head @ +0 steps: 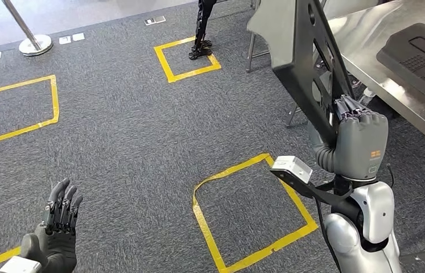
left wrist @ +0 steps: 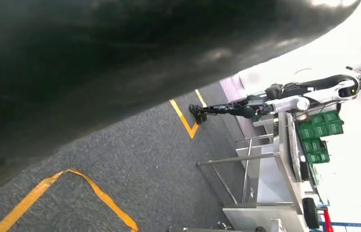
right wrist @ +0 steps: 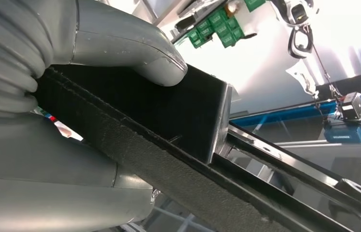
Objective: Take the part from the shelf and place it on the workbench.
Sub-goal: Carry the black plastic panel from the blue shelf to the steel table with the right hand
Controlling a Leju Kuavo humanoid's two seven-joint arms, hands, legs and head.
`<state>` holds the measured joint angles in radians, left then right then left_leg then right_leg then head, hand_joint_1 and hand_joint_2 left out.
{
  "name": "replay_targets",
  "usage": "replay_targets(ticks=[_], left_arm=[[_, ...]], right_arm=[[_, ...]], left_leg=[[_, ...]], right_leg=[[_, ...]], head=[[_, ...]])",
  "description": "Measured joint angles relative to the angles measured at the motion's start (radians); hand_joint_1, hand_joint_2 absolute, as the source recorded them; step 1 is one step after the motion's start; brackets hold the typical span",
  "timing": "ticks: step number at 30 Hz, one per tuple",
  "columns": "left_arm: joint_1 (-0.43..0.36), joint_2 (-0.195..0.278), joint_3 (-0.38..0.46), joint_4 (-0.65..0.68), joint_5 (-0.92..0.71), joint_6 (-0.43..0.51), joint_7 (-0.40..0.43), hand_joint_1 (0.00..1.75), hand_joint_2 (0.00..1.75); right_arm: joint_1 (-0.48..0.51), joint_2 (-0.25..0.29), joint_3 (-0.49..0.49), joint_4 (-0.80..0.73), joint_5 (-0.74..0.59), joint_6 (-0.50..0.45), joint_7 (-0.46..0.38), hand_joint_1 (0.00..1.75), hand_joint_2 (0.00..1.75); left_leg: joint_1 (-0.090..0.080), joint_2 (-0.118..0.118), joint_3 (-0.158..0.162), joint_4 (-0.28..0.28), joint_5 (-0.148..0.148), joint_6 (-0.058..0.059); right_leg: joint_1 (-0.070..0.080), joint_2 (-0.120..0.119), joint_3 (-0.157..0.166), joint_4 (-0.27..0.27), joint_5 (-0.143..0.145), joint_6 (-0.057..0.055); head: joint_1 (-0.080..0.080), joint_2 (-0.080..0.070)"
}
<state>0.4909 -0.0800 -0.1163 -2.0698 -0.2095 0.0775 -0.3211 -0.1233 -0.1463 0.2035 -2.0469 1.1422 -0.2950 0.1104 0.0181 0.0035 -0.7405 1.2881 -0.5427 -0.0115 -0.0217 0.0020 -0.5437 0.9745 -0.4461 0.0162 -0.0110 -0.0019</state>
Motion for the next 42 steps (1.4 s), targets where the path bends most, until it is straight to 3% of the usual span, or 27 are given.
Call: replay_targets(ticks=[1,2,4,5,7,10,12,14,15,16,17,19,20,22,23,26,27,29,30,31,32,34,35,37,40,42], left_arm=[[0.0,0.0,0.0,0.0,0.0,0.0,-0.001,0.0,0.0],[0.0,0.0,0.0,0.001,0.001,0.0,-0.003,0.0,0.0],[0.0,0.001,0.0,0.002,0.001,0.0,-0.005,0.0,0.0],[0.0,0.001,0.0,0.002,0.001,0.0,-0.006,0.0,0.0],[0.002,0.002,0.001,0.004,0.001,-0.001,-0.01,0.0,0.0],[0.006,0.002,0.001,0.005,0.001,-0.002,-0.015,0.0,0.0],[0.007,0.002,0.002,0.005,0.001,-0.002,-0.016,0.0,0.0],[0.007,0.002,0.002,0.007,0.001,-0.002,-0.016,0.0,0.0],[0.007,0.002,0.002,0.008,0.001,-0.002,-0.016,0.0,0.0],[0.007,0.002,0.002,0.009,0.001,-0.002,-0.016,0.0,0.0],[0.007,0.002,0.002,0.009,0.001,-0.003,-0.016,0.0,0.0],[0.005,0.002,0.002,0.009,0.001,-0.004,-0.015,0.0,0.0],[0.004,0.001,0.002,0.009,0.001,-0.005,-0.014,0.0,0.0],[0.002,0.001,0.002,0.009,0.002,-0.008,-0.014,0.0,0.0],[0.002,0.001,0.002,0.009,0.002,-0.009,-0.014,0.0,0.0],[0.003,0.001,0.002,0.009,0.001,-0.011,-0.014,0.0,0.0],[0.004,0.001,0.002,0.009,0.0,-0.011,-0.015,0.0,0.0],[0.007,0.001,0.002,0.01,0.0,-0.012,-0.016,0.0,0.0],[0.008,0.001,0.002,0.011,0.001,-0.012,-0.016,0.0,0.0],[0.009,0.001,0.002,0.011,0.001,-0.012,-0.016,0.0,0.0],[0.008,0.001,0.002,0.011,0.001,-0.013,-0.016,0.0,0.0],[0.008,0.001,0.002,0.011,0.0,-0.015,-0.016,0.0,0.0],[0.007,0.001,0.002,0.012,0.0,-0.015,-0.016,0.0,0.0],[0.006,0.0,0.002,0.014,0.0,-0.015,-0.016,0.0,0.0],[0.005,0.0,0.004,0.015,0.001,-0.015,-0.016,0.0,0.0],[0.003,0.0,0.004,0.015,0.0,-0.015,-0.015,0.0,0.0]], right_arm=[[0.0,0.0,0.0,0.001,-0.001,0.0,-0.001,1.75,1.75],[0.0,0.0,0.001,0.003,-0.001,0.0,-0.002,1.75,1.75],[-0.001,0.0,0.001,0.004,-0.002,0.0,-0.002,1.75,1.75],[-0.002,0.0,0.001,0.005,-0.001,0.0,-0.002,1.75,1.75],[-0.002,0.0,0.0,0.006,0.0,-0.001,-0.003,1.75,1.75],[0.0,0.0,-0.001,0.008,0.0,-0.002,-0.005,1.75,1.75],[0.0,0.0,-0.002,0.01,0.0,-0.002,-0.005,1.75,1.75],[0.001,-0.001,-0.002,0.012,0.0,-0.003,-0.005,1.75,1.75],[0.002,-0.001,-0.001,0.014,0.0,-0.003,-0.005,1.75,1.75],[0.002,-0.001,-0.001,0.016,0.0,-0.003,-0.005,1.75,1.75],[0.002,-0.001,-0.001,0.017,0.001,-0.002,-0.005,1.75,1.75],[0.0,-0.001,-0.001,0.017,0.004,-0.002,-0.005,1.75,1.75],[-0.002,-0.001,-0.001,0.017,0.006,-0.002,-0.005,1.75,1.75],[-0.005,-0.001,-0.001,0.017,0.009,-0.002,-0.004,1.75,1.75],[-0.006,-0.001,-0.001,0.017,0.01,-0.002,-0.004,1.75,1.75],[-0.002,0.0,-0.001,0.016,0.01,-0.003,-0.003,1.75,1.75],[-0.001,0.0,-0.001,0.016,0.01,-0.004,-0.004,1.75,1.75],[0.001,0.0,-0.001,0.017,0.01,-0.005,-0.006,1.75,1.75],[0.001,0.0,-0.001,0.018,0.01,-0.005,-0.006,1.75,1.75],[0.001,0.0,0.0,0.018,0.01,-0.005,-0.007,1.75,1.75],[0.001,0.001,0.0,0.018,0.01,-0.004,-0.007,1.75,1.75],[0.001,0.002,0.0,0.018,0.009,-0.004,-0.007,1.75,1.75],[0.001,0.003,0.0,0.018,0.007,-0.004,-0.007,1.75,1.75],[0.0,0.003,-0.001,0.018,0.002,-0.005,-0.008,1.75,1.75],[0.001,0.004,-0.001,0.018,-0.001,-0.005,-0.008,1.75,1.75],[0.0,0.004,-0.001,0.018,-0.005,-0.004,-0.008,1.75,1.75]], left_leg=[[0.0,-0.001,-0.01,0.002,0.018,0.001],[0.001,-0.002,0.001,-0.038,0.055,0.003],[0.004,-0.005,0.055,-0.163,0.131,0.001],[0.005,-0.008,0.078,-0.213,0.146,0.001],[0.0,-0.013,0.094,-0.246,0.137,0.002],[-0.005,-0.014,0.096,-0.252,0.129,0.021],[-0.004,-0.014,0.101,-0.256,0.124,0.034],[-0.007,-0.013,0.102,-0.256,0.118,0.042],[-0.009,-0.013,0.104,-0.255,0.115,0.045],[-0.011,-0.013,0.108,-0.255,0.111,0.047],[-0.013,-0.014,0.113,-0.255,0.107,0.048],[-0.015,-0.015,0.128,-0.256,0.098,0.048],[-0.017,-0.016,0.134,-0.256,0.093,0.045],[-0.019,-0.017,0.139,-0.257,0.086,0.037],[-0.021,-0.016,0.142,-0.259,0.084,0.033],[-0.02,-0.013,0.137,-0.231,0.061,0.02],[-0.019,-0.012,0.119,-0.187,0.04,0.015],[-0.014,-0.012,0.05,-0.054,-0.011,0.005],[-0.01,-0.012,0.017,-0.001,-0.024,0.001],[-0.006,-0.011,-0.003,0.019,-0.017,-0.004],[-0.001,-0.01,-0.001,-0.003,0.01,-0.008],[0.01,-0.009,0.05,-0.123,0.084,-0.02],[0.012,-0.011,0.08,-0.18,0.103,-0.023],[0.011,-0.016,0.109,-0.229,0.105,-0.018],[0.003,-0.018,0.11,-0.232,0.1,0.007],[0.002,-0.018,0.115,-0.235,0.097,0.023]], right_leg=[[0.001,0.003,0.008,0.0,-0.005,-0.001],[0.002,0.007,0.017,0.001,-0.013,-0.001],[0.004,0.013,0.034,0.007,-0.031,0.009],[0.006,0.015,0.037,0.012,-0.04,0.014],[0.009,0.018,0.034,0.017,-0.049,0.024],[0.005,0.015,0.02,0.031,-0.062,0.034],[0.004,0.01,-0.037,0.127,-0.095,0.034],[0.005,0.009,-0.135,0.276,-0.131,0.032],[0.005,0.009,-0.175,0.325,-0.136,0.034],[0.006,0.009,-0.195,0.335,-0.124,0.039],[0.008,0.009,-0.192,0.3,-0.095,0.045],[0.015,0.005,-0.138,0.151,-0.018,0.05],[0.021,0.003,-0.109,0.086,0.011,0.045],[0.03,-0.002,-0.08,0.028,0.031,0.03],[0.031,-0.001,-0.076,0.026,0.031,0.024],[0.016,0.0,-0.051,0.007,0.03,0.005],[0.01,0.0,-0.04,0.002,0.028,-0.003],[0.011,-0.001,-0.025,0.0,0.02,-0.013],[0.01,-0.001,-0.02,0.0,0.016,-0.015],[0.01,0.001,-0.015,0.001,0.011,-0.013],[0.008,0.002,-0.009,0.003,0.005,-0.01],[0.003,0.007,0.004,0.013,-0.013,0.002],[0.004,0.009,0.004,0.022,-0.023,0.01],[0.007,0.011,0.001,0.033,-0.036,0.022],[0.005,0.011,-0.004,0.037,-0.04,0.034],[0.003,0.007,-0.044,0.105,-0.065,0.035]], head=[[0.0,0.0],[0.0,0.0],[0.0,0.0],[-0.001,0.0],[0.001,0.0],[0.004,0.0],[0.008,0.0],[0.011,0.0],[0.012,0.0],[0.012,0.0],[0.012,0.0],[0.012,0.0],[0.011,0.0],[0.011,0.0],[0.01,0.0],[0.009,0.0],[0.008,0.0],[0.008,0.0],[0.008,0.0],[0.008,0.0],[0.008,0.0],[0.008,0.0],[0.007,0.0],[0.007,0.0],[0.01,0.0],[0.012,0.0]])
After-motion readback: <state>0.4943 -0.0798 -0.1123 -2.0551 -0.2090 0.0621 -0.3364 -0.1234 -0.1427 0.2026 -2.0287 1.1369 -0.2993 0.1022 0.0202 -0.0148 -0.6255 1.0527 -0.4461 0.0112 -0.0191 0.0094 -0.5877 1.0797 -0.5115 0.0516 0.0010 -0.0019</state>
